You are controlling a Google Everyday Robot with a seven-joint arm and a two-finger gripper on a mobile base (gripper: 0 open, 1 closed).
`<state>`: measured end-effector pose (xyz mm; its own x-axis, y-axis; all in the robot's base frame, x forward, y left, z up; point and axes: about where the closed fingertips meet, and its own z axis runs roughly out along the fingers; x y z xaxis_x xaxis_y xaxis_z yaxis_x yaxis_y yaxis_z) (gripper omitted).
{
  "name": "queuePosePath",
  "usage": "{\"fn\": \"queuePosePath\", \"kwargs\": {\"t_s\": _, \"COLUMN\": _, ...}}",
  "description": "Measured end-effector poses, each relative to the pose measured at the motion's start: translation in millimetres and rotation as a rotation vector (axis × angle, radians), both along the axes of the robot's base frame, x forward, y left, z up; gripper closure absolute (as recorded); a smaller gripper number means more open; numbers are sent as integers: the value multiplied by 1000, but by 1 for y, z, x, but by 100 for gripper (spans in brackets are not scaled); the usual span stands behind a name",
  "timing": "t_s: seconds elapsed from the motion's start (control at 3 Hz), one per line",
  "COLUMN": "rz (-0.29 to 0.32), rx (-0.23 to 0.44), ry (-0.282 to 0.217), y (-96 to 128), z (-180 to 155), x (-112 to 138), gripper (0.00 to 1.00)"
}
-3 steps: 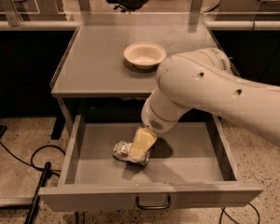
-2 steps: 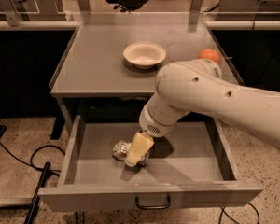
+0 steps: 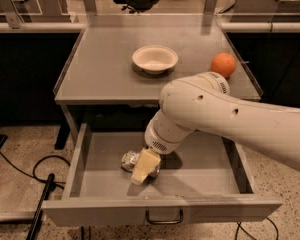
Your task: Pick 7up can from top drawer and place on counter
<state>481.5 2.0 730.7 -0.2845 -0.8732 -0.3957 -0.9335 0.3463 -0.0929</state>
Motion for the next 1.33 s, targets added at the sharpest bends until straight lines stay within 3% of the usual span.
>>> {"fn": "queuePosePath", "kwargs": {"t_s": 0.67, "rz": -12, "rx": -3, "ry": 3, "y": 20, "z": -49, "x": 1, "gripper": 0}}
{"fn": "queuePosePath", "kwargs": {"t_s": 1.33, "rz": -19, "rx": -23, "ry": 0, "y": 21, "z": -78, "x": 15, "gripper": 0}}
